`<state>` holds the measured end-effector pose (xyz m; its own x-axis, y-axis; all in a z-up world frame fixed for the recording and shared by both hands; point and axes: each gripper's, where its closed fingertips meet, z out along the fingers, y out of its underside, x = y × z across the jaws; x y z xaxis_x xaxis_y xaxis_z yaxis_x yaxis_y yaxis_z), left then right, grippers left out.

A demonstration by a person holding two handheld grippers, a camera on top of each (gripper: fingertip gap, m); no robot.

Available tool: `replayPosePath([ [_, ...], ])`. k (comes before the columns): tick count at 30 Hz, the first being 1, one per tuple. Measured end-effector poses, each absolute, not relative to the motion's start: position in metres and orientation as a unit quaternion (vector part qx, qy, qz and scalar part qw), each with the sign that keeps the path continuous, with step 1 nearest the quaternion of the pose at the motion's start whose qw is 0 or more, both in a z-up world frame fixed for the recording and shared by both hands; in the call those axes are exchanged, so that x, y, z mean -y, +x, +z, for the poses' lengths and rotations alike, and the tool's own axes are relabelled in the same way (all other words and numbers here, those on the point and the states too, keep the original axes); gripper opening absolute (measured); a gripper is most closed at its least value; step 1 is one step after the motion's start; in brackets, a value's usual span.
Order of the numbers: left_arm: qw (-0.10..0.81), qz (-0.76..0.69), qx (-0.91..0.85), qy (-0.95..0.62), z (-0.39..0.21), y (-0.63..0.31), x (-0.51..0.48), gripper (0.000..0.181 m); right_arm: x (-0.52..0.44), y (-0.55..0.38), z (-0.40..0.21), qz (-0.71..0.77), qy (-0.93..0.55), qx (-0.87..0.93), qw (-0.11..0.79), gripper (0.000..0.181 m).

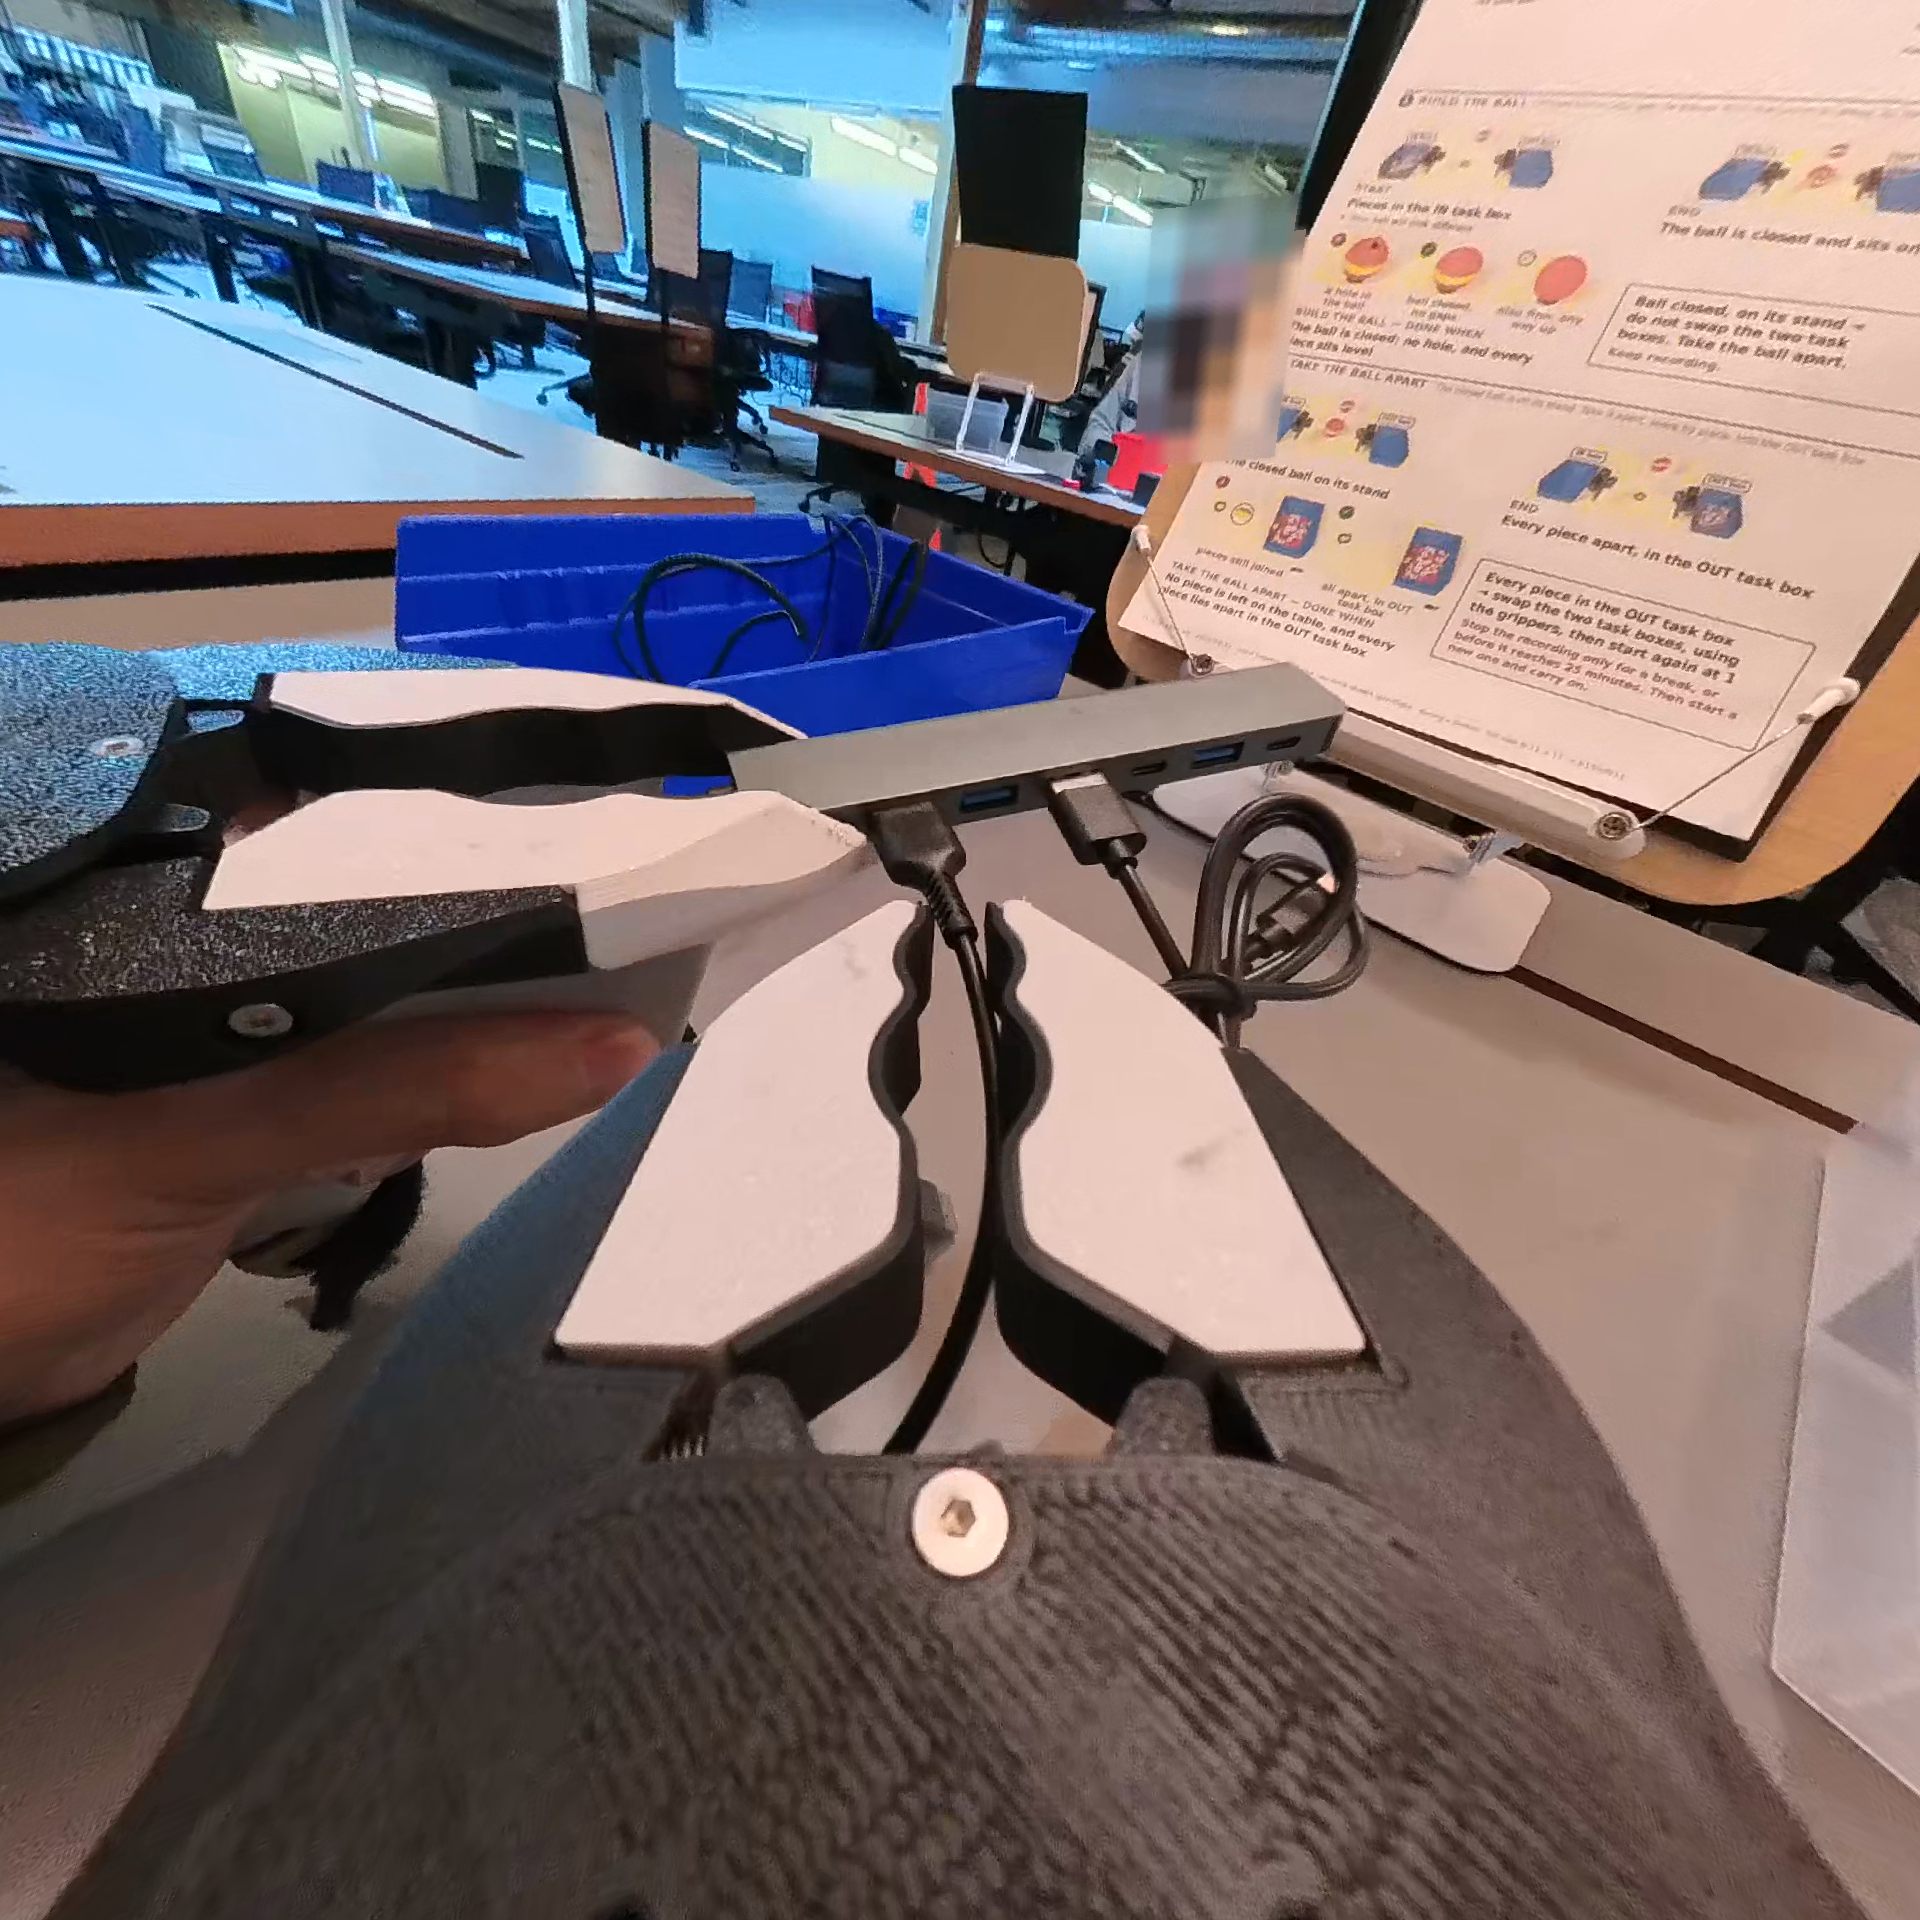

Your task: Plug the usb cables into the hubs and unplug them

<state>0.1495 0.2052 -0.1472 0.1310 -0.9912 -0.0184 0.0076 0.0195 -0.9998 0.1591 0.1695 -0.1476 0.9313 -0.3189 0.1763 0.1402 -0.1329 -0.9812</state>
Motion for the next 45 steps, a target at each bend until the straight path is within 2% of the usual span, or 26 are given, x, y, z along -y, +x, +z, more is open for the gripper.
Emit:
replayPosePath([
  [12, 0.504, -0.492, -0.467, -0.535, -0.155, 0.153, -0.203, 0.030, -0.168, 0.155, -0.154, -0.137, -0.716, -0.052, 0.683, 0.005],
  [17, 0.575, -0.403, -0.433, -0.566, -0.145, 0.134, -0.256, 0.030, -0.150, 0.160, -0.148, -0.145, -0.713, -0.061, 0.683, 0.004],
  [20, 0.567, -0.460, -0.392, -0.560, -0.115, 0.115, -0.268, 0.030, -0.128, 0.175, -0.128, -0.142, -0.693, -0.071, 0.703, 0.004],
  [24, 0.608, -0.433, -0.407, -0.527, -0.094, 0.107, -0.263, 0.030, -0.090, 0.194, -0.078, -0.173, -0.674, -0.032, 0.717, 0.005],
  [28, 0.606, -0.436, -0.403, -0.528, -0.094, 0.104, -0.270, 0.030, -0.053, 0.239, -0.038, -0.287, -0.704, 0.065, 0.647, 0.005],
  [34, 0.588, -0.453, -0.410, -0.530, -0.098, 0.108, -0.267, 0.030, -0.012, 0.373, -0.003, -0.467, -0.732, 0.081, 0.490, 0.005],
  [37, 0.586, -0.450, -0.417, -0.530, -0.100, 0.110, -0.264, 0.030, -0.002, 0.420, -0.030, -0.482, -0.760, 0.066, 0.432, 0.005],
  [41, 0.578, -0.455, -0.423, -0.529, -0.102, 0.113, -0.261, 0.030, -0.016, 0.409, -0.091, -0.356, -0.798, 0.119, 0.471, 0.005],
  [45, 0.573, -0.457, -0.428, -0.529, -0.106, 0.115, -0.259, 0.030, -0.020, 0.411, -0.133, -0.296, -0.809, 0.096, 0.498, 0.005],
])
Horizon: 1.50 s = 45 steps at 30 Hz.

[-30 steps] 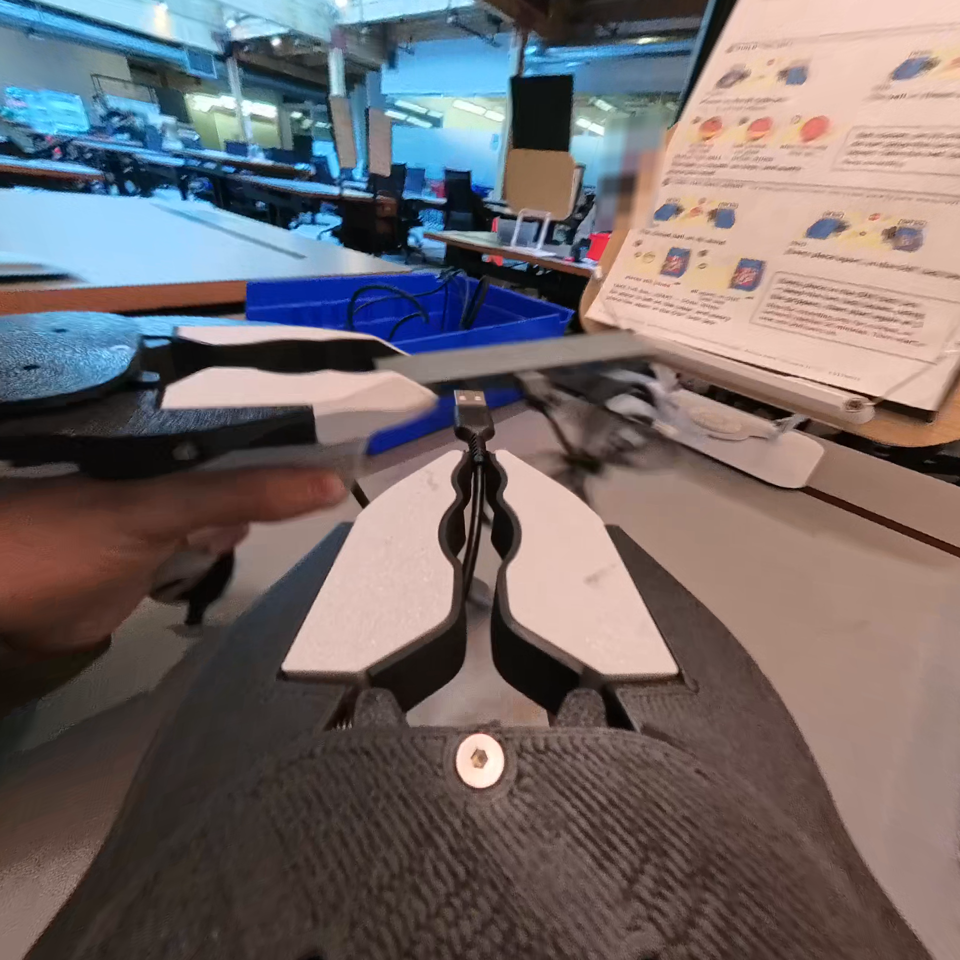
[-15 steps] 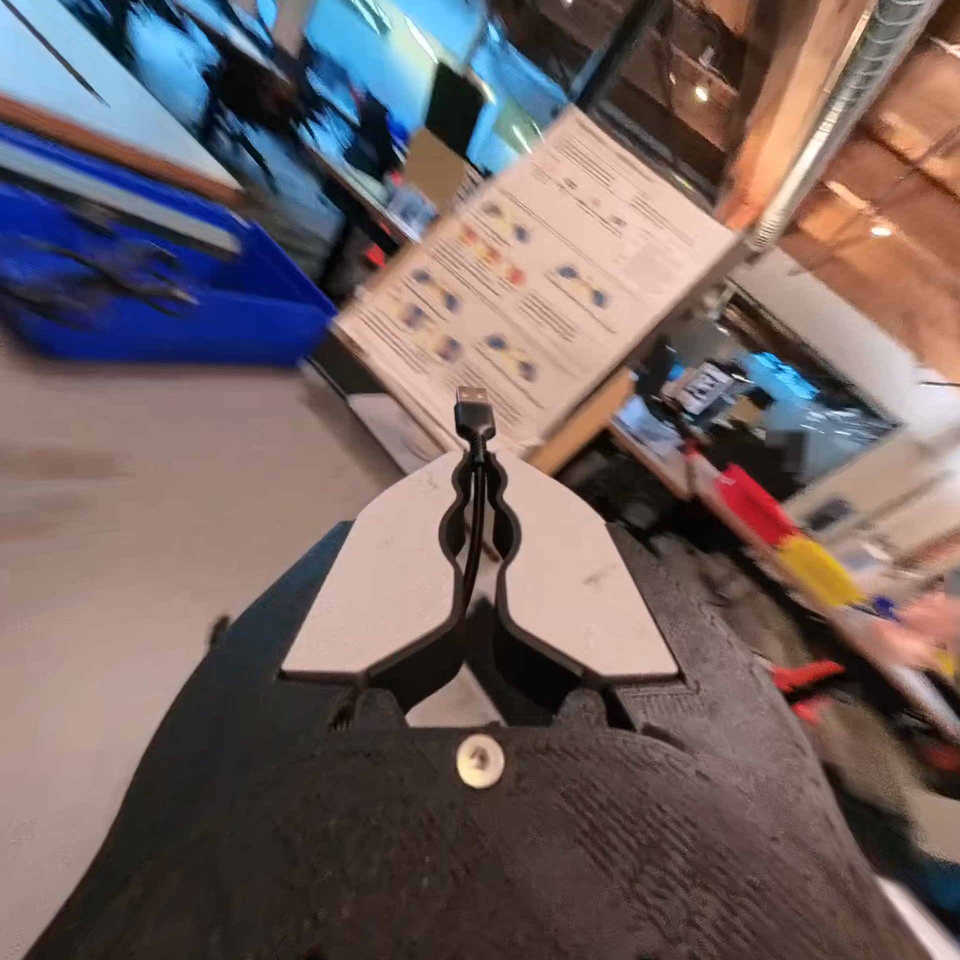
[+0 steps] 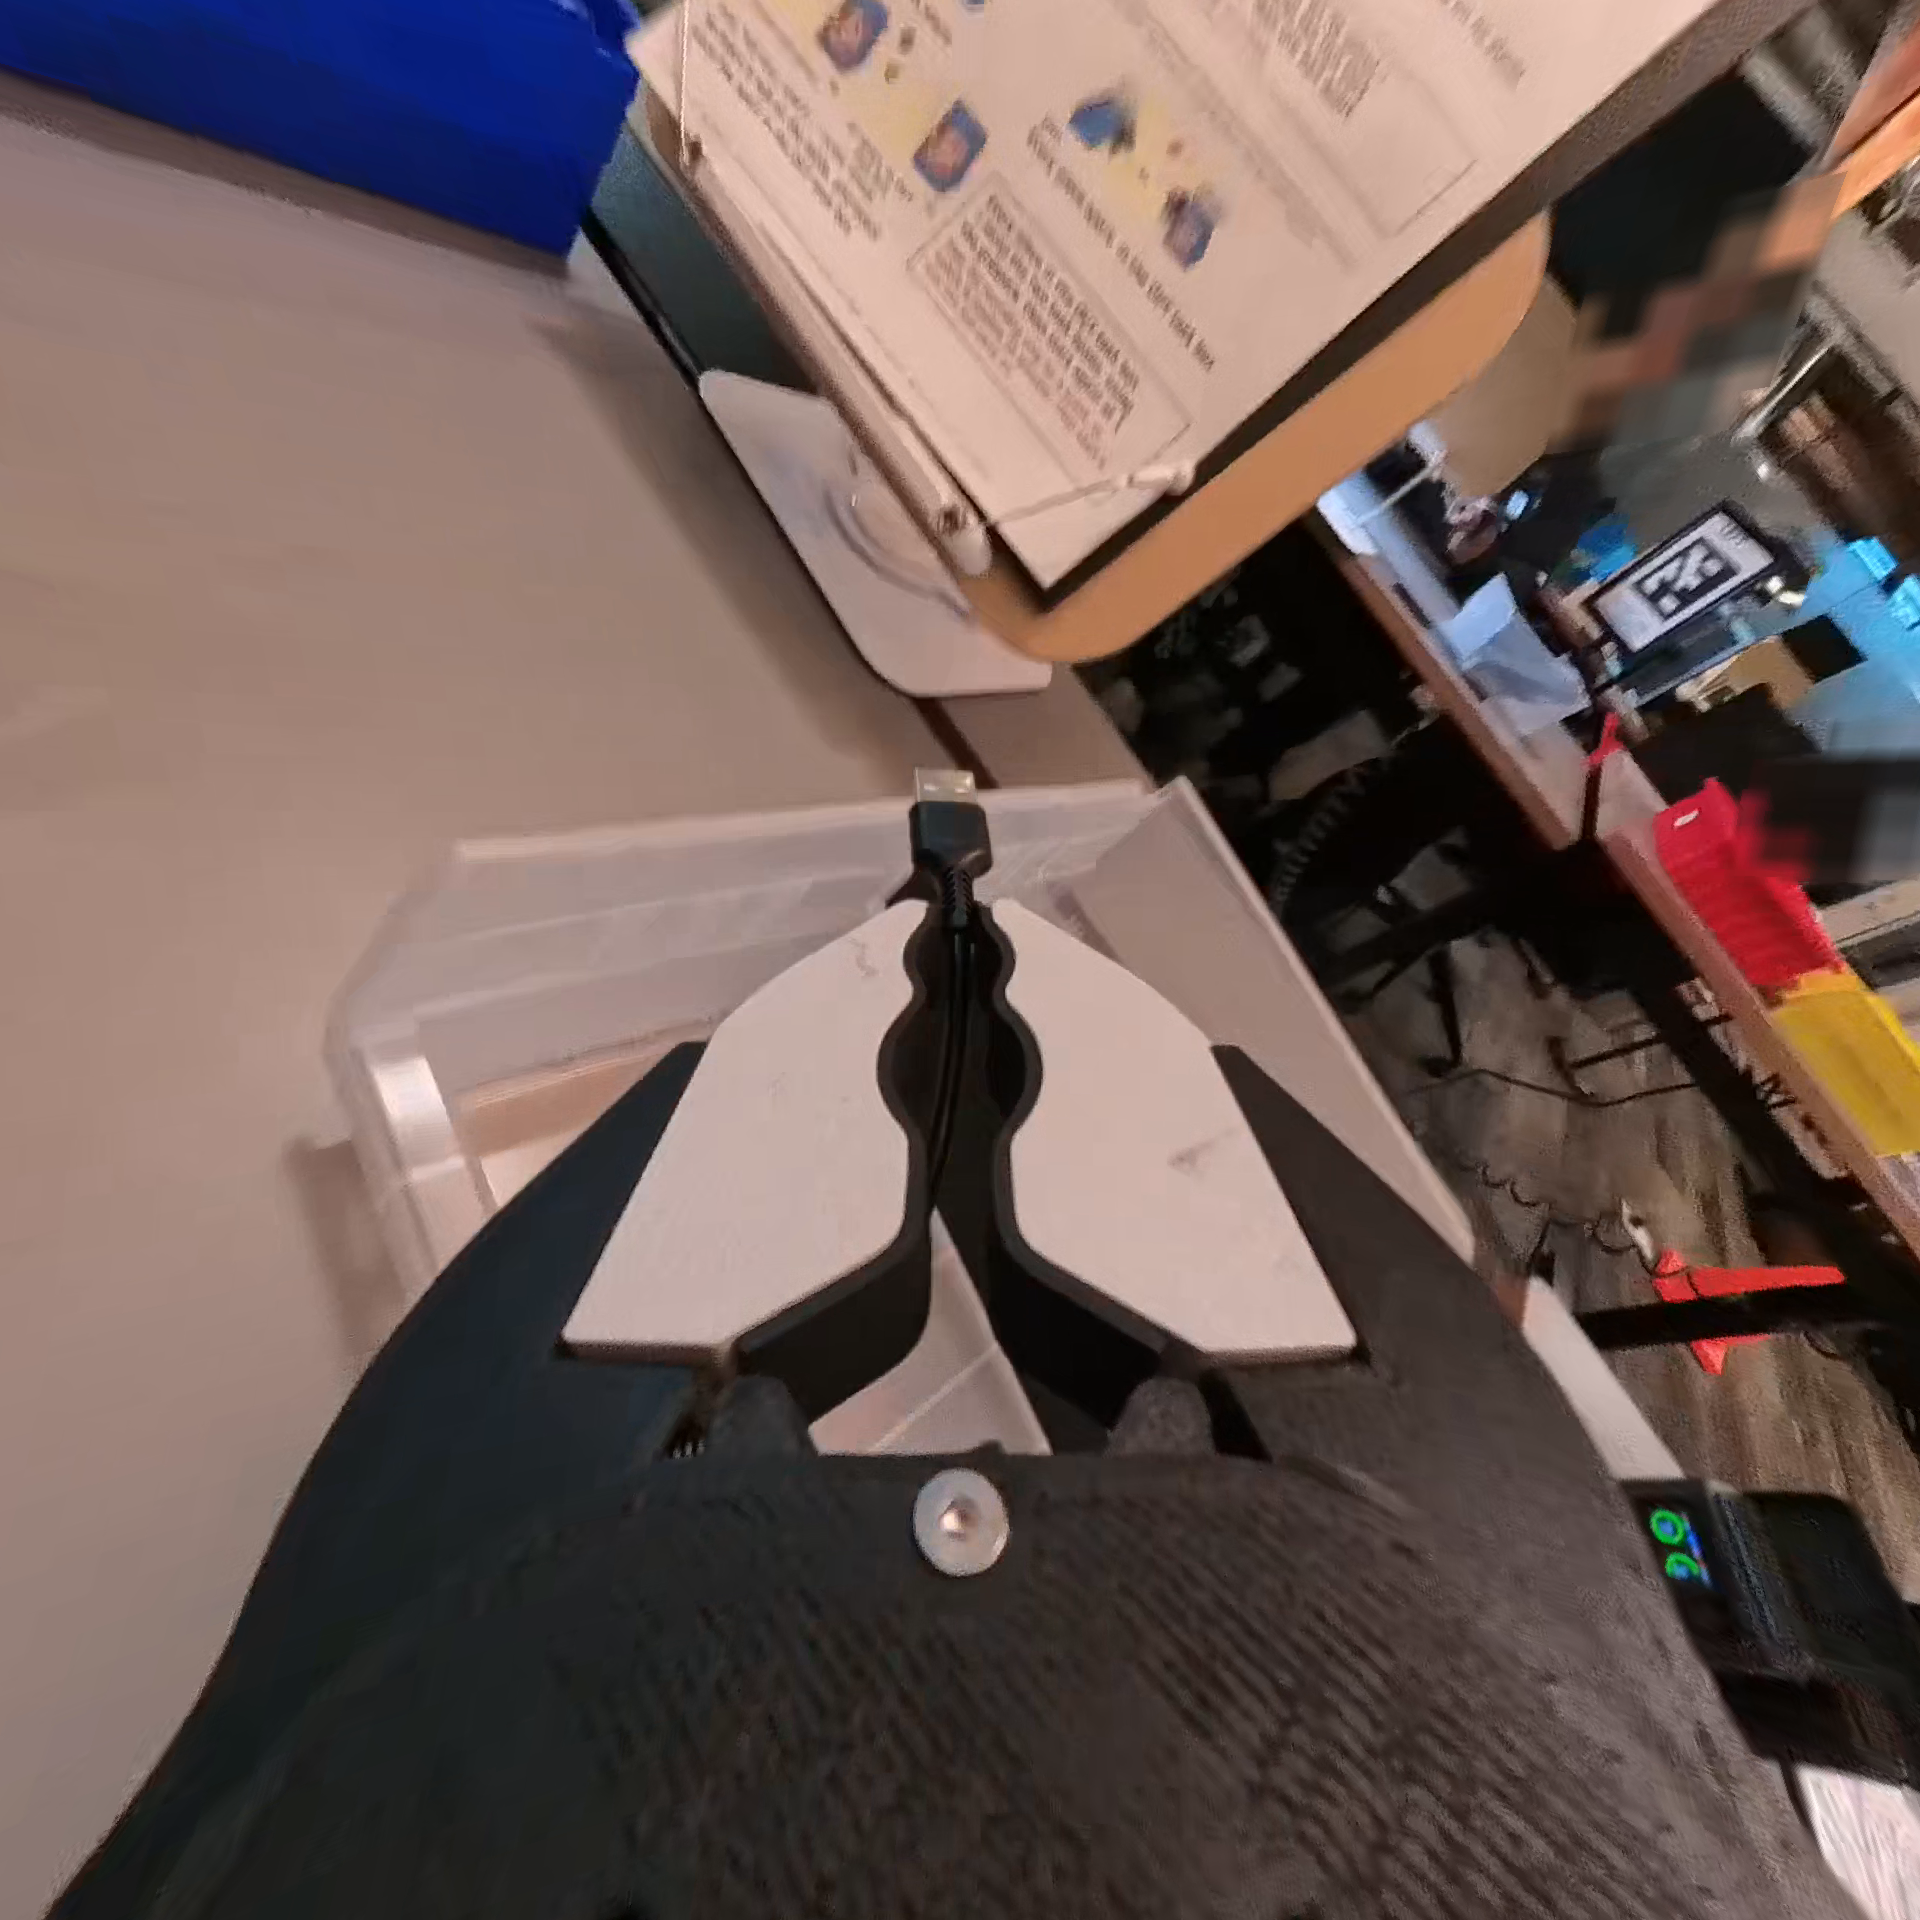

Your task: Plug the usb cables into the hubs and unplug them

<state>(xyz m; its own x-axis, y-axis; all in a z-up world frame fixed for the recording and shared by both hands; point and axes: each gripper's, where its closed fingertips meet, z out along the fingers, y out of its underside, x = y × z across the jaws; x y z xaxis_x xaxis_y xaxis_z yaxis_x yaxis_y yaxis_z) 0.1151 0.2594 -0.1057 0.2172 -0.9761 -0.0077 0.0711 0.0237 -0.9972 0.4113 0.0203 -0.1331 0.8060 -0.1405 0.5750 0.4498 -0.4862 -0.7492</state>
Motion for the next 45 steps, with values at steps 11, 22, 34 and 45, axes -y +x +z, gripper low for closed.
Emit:
replayPosePath([
  [11, 0.555, -0.470, -0.434, -0.532, -0.111, 0.120, -0.256, 0.030, 0.039, 0.454, -0.176, -0.288, -0.910, -0.013, 0.297, 0.059],
  [22, 0.545, -0.476, -0.447, -0.525, -0.126, 0.135, -0.230, 0.030, -0.128, 0.202, -0.125, -0.097, -0.728, -0.055, 0.676, 0.070],
  [34, 0.605, -0.456, -0.470, -0.452, -0.110, 0.134, -0.207, 0.030, -0.172, 0.185, -0.103, -0.062, -0.668, -0.064, 0.739, 0.058],
  [45, 0.606, -0.466, -0.474, -0.438, -0.109, 0.138, -0.186, 0.030, -0.167, 0.192, -0.114, -0.061, -0.644, -0.112, 0.754, 0.045],
])
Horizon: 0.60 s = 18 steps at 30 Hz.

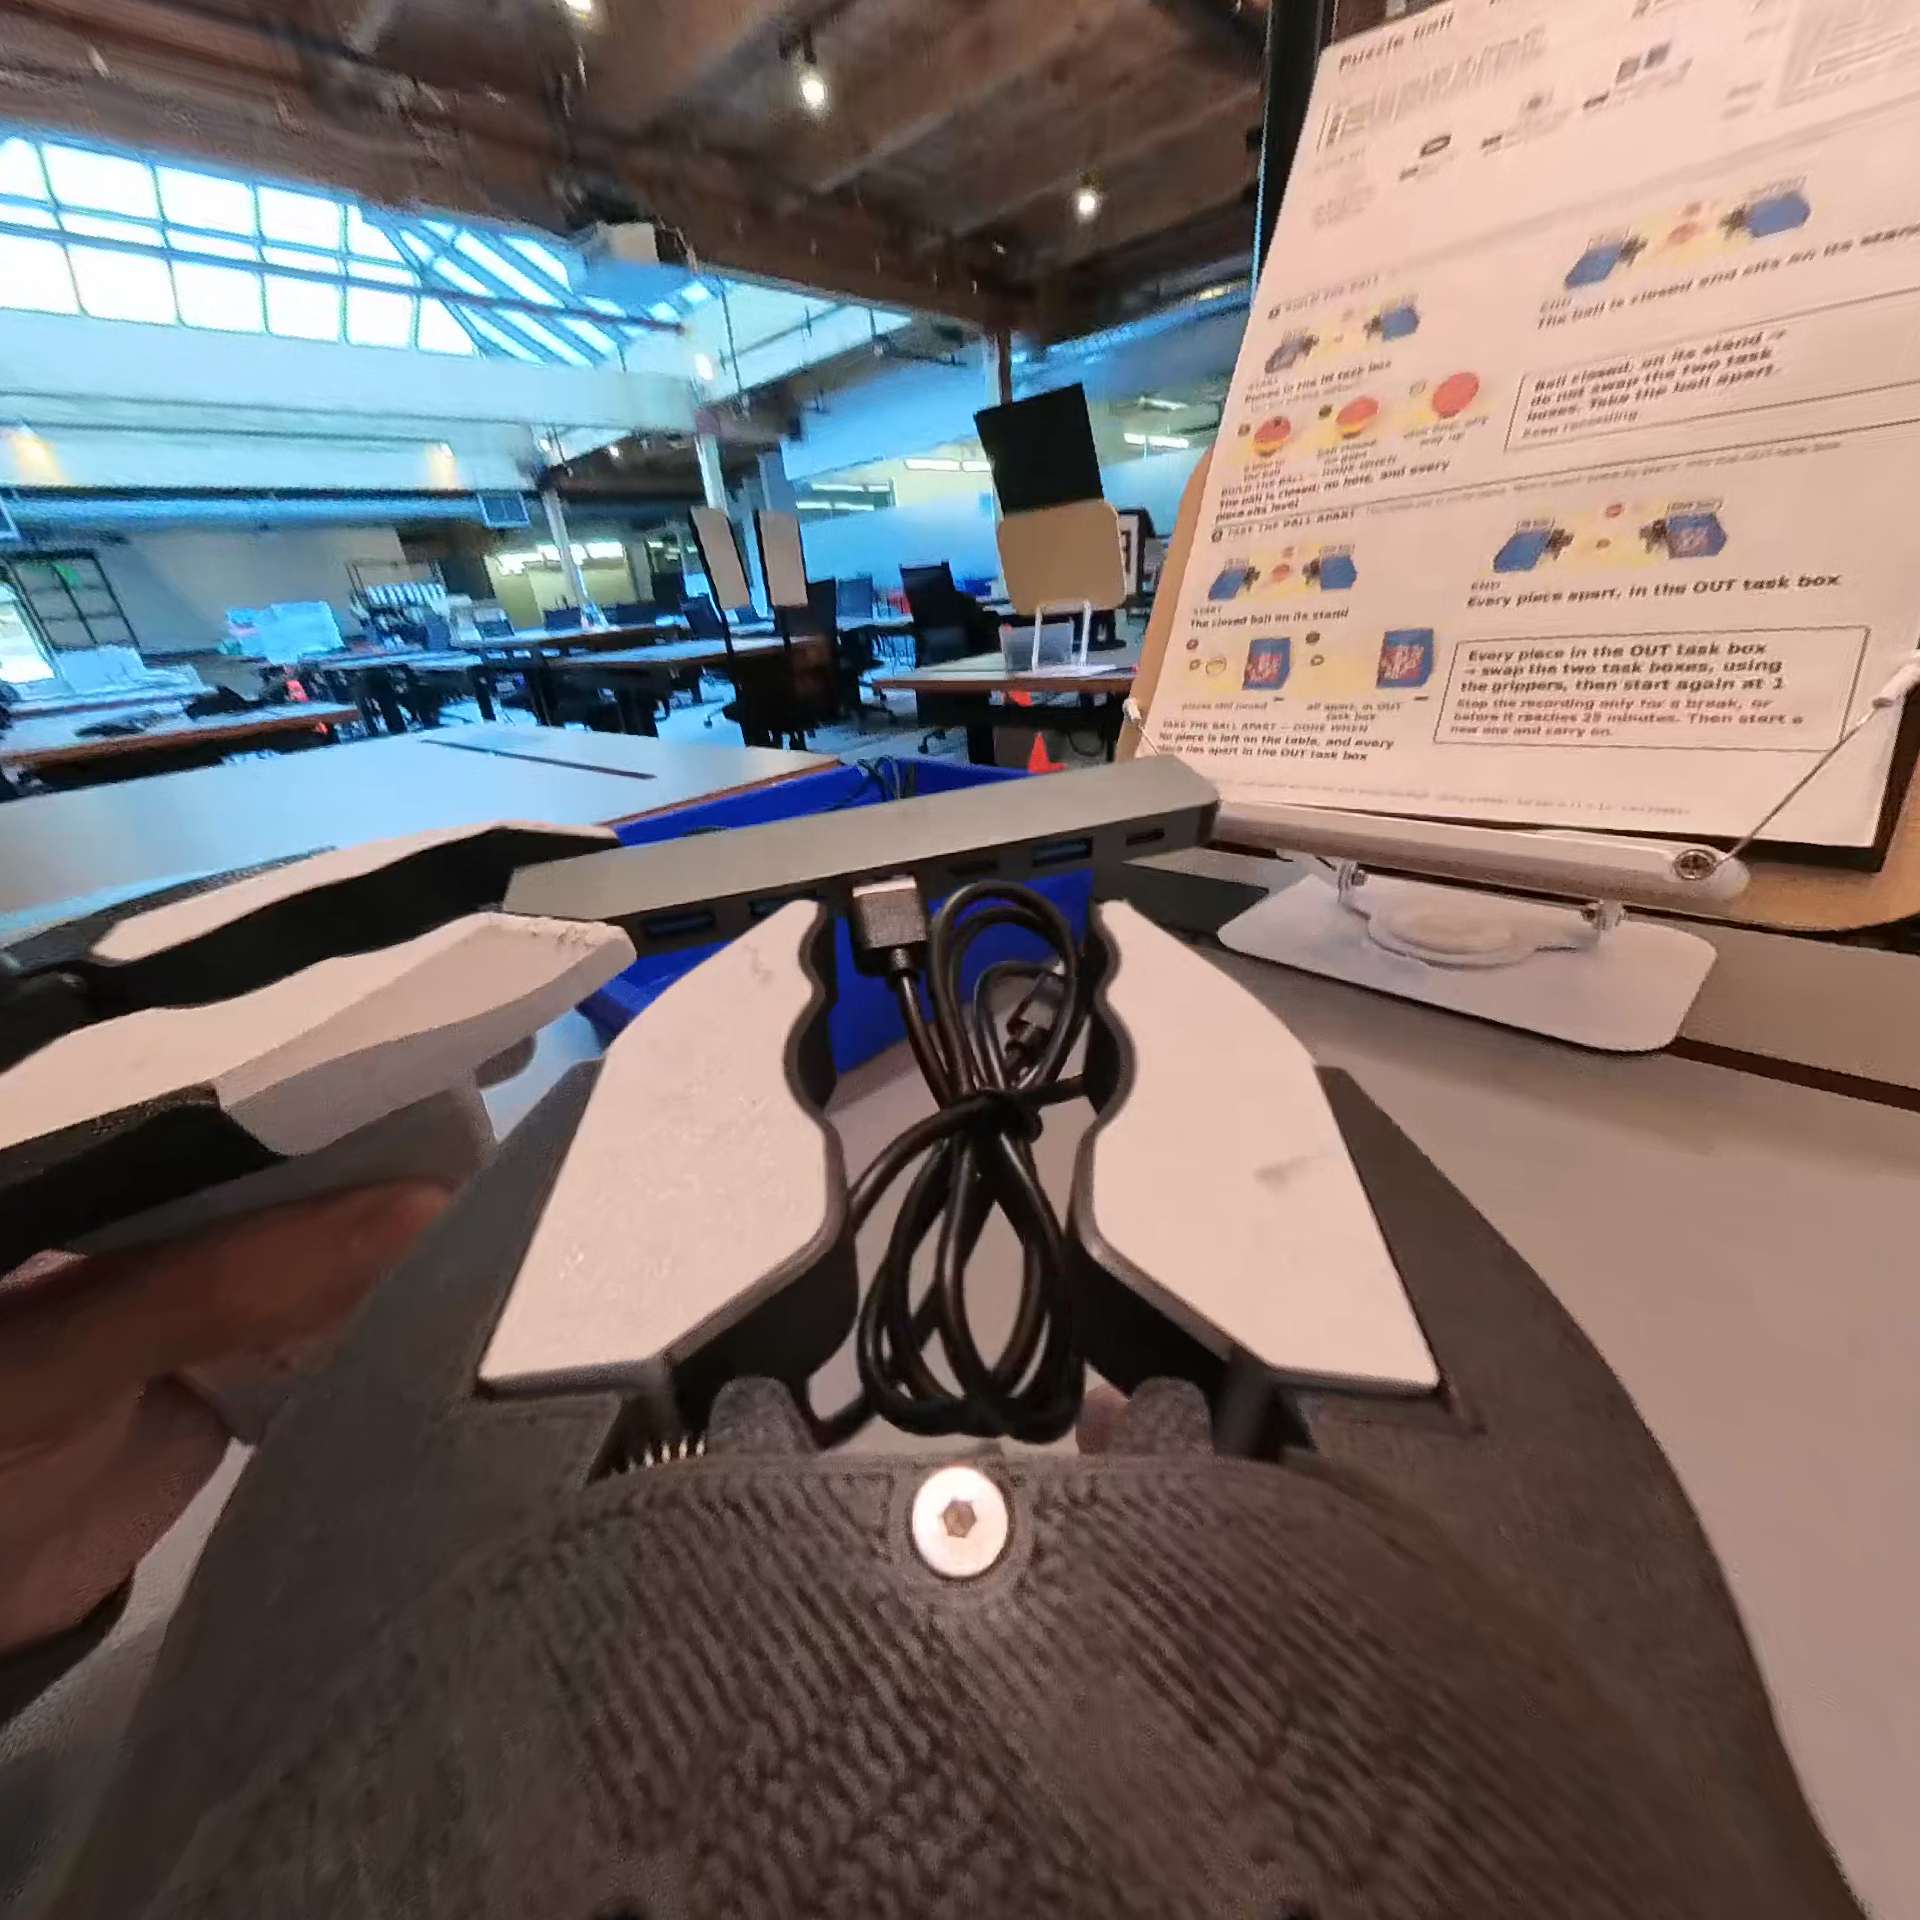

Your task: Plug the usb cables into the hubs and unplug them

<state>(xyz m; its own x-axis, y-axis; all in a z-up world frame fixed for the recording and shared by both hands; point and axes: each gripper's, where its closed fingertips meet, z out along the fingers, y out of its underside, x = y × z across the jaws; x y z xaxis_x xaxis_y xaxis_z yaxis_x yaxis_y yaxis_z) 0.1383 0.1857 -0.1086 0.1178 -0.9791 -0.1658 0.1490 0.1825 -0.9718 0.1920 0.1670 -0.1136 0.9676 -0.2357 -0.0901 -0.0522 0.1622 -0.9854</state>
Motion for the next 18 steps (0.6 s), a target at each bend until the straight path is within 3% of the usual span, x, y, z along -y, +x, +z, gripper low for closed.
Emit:
replayPosePath([
  [4, 0.594, -0.482, -0.470, -0.441, -0.110, 0.140, -0.181, 0.030, -0.164, 0.191, -0.113, -0.047, -0.634, -0.102, 0.765, 0.036],
  [8, 0.609, -0.446, -0.472, -0.455, -0.115, 0.140, -0.192, 0.030, -0.140, 0.194, -0.082, -0.164, -0.579, -0.079, 0.795, 0.031],
  [10, 0.613, -0.442, -0.471, -0.456, -0.116, 0.139, -0.196, 0.030, -0.143, 0.181, -0.075, -0.144, -0.597, -0.043, 0.788, 0.024],
  [18, 0.616, -0.458, -0.481, -0.425, -0.109, 0.138, -0.182, 0.030, -0.166, 0.180, -0.112, -0.097, -0.662, -0.059, 0.741, 0.029],
])
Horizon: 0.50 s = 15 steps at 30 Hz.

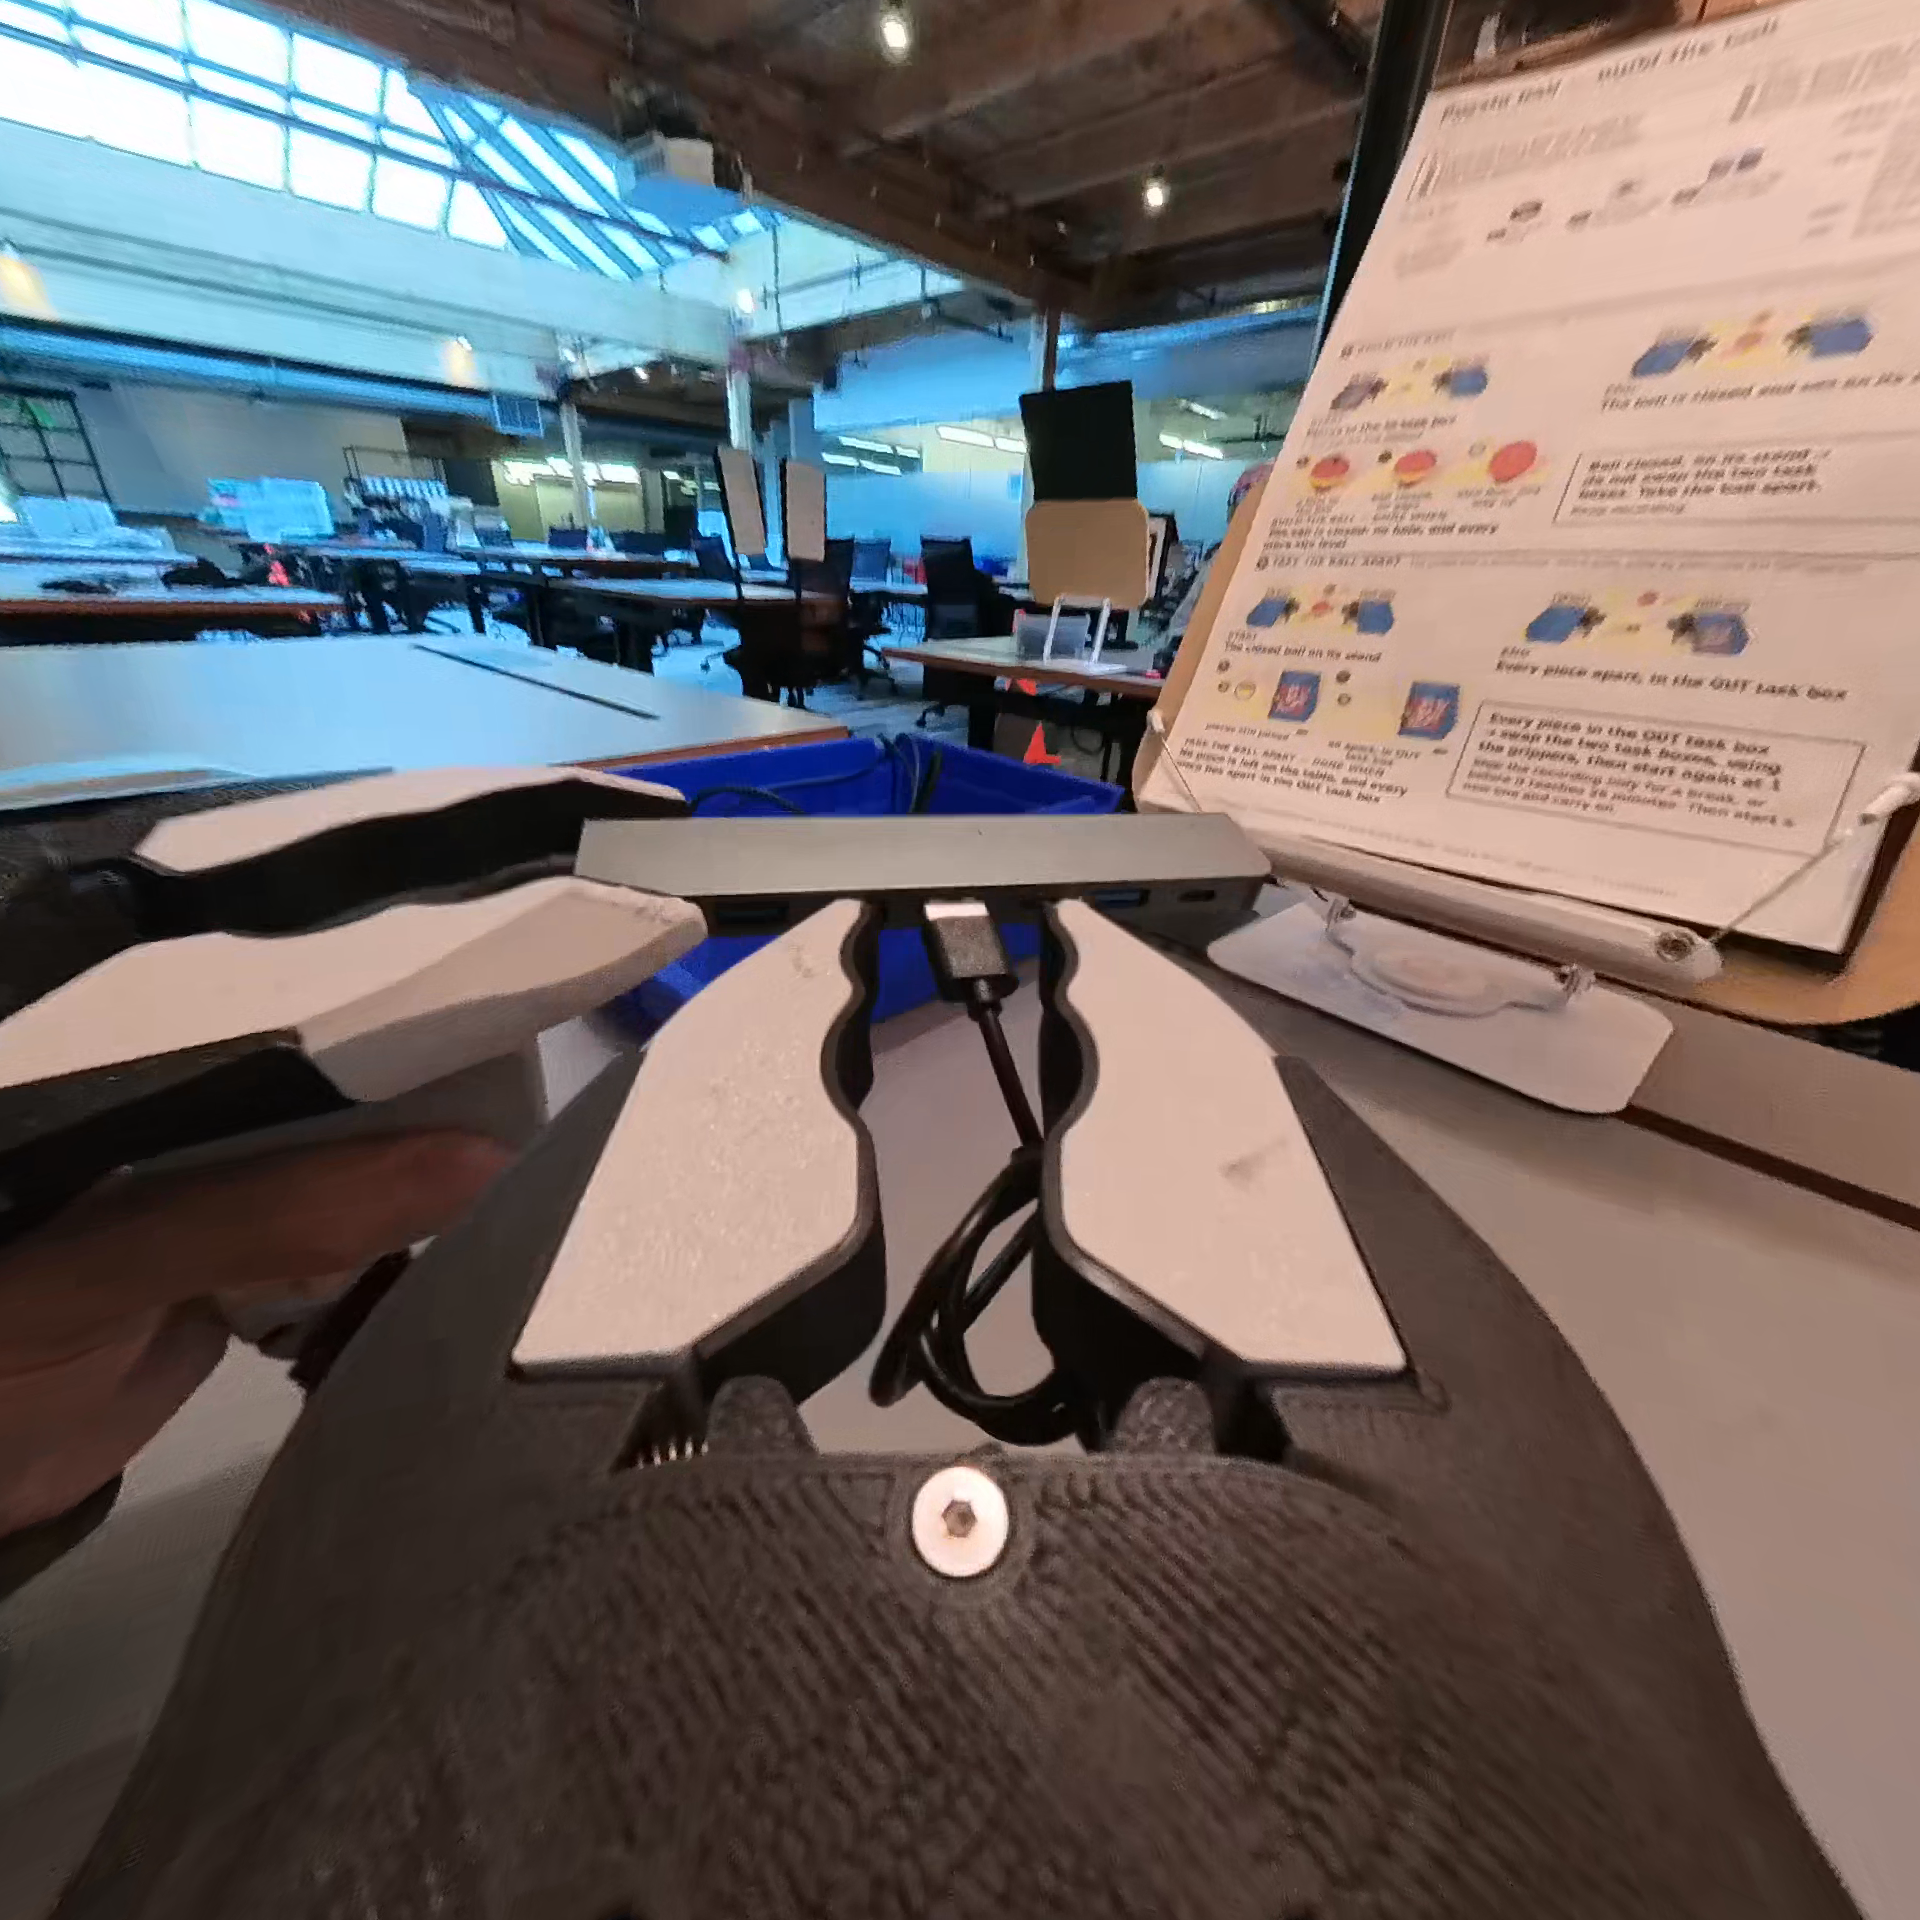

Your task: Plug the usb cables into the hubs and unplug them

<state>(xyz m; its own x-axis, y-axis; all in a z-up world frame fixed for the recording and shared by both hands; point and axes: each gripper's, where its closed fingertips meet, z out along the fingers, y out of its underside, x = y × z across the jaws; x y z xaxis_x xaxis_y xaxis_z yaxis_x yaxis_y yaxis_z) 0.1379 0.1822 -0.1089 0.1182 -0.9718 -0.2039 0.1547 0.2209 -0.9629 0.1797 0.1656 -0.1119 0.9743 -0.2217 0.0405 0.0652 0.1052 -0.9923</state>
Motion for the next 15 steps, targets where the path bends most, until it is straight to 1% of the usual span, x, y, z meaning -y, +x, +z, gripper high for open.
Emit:
replayPosePath([
  [4, 0.609, -0.469, -0.480, -0.422, -0.1086, 0.1383, -0.1794, 0.030, -0.1661, 0.1845, -0.1201, -0.089, -0.675, -0.073, 0.729, 0.027],
  [7, 0.603, -0.477, -0.480, -0.422, -0.1090, 0.1384, -0.1785, 0.030, -0.1662, 0.1811, -0.1203, -0.056, -0.666, -0.076, 0.740, 0.016],
  [15, 0.596, -0.498, -0.483, -0.404, -0.1085, 0.1383, -0.1765, 0.030, -0.1609, 0.1793, -0.1141, -0.069, -0.656, -0.049, 0.750, 0.015],
])
